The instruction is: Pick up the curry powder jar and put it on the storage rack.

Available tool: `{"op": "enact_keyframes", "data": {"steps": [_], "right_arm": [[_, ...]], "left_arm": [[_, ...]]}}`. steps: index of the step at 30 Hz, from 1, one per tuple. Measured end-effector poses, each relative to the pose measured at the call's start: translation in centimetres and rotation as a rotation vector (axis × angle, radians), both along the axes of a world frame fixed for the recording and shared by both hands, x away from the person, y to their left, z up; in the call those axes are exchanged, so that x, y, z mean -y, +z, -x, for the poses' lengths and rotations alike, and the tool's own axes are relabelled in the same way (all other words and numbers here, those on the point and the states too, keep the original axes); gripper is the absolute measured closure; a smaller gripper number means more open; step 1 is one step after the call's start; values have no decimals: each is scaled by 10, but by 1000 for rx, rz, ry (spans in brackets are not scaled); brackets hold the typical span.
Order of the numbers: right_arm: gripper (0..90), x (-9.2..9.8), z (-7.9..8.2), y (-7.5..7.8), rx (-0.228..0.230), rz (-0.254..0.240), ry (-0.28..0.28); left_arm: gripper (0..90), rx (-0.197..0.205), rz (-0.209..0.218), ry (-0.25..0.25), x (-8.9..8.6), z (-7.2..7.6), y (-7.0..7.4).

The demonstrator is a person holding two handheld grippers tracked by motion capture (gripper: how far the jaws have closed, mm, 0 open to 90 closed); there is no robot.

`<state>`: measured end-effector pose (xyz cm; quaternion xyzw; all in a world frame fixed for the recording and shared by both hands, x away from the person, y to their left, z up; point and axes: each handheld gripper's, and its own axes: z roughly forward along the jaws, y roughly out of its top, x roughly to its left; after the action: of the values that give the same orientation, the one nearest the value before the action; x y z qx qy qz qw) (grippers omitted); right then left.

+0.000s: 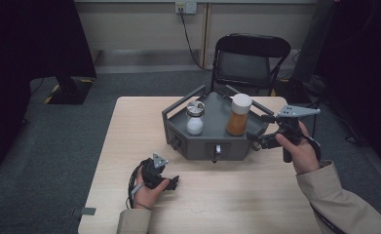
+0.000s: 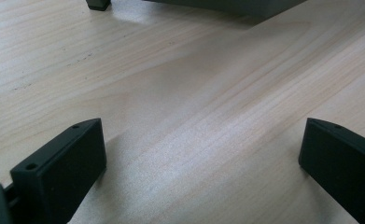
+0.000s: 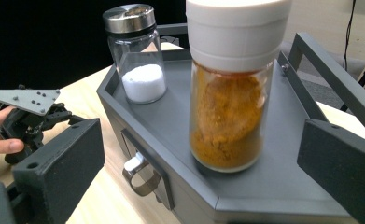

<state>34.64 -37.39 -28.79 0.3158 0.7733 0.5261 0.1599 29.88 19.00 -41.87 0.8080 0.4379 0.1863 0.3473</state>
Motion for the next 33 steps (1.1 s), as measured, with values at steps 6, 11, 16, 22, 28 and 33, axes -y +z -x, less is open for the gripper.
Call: {"op": "enact_keyframes", "data": {"steps": [6,11,16,22,28,33], "right_arm": [[0,7,7,-5,5,5,3],[0,12,13,-11,4,1,10],[0,15,19,-17,0,-4,27],[0,18,25,-25,-1,2,39],[0,21,32,-34,2,8,47],[0,22,36,-40,7,13,56]], "left_arm": [[2,0,0,0,0,0,0],[2,0,0,0,0,0,0],[2,0,0,0,0,0,0],[2,0,0,0,0,0,0],[2,0,0,0,0,0,0],[2,0,0,0,0,0,0]]}}
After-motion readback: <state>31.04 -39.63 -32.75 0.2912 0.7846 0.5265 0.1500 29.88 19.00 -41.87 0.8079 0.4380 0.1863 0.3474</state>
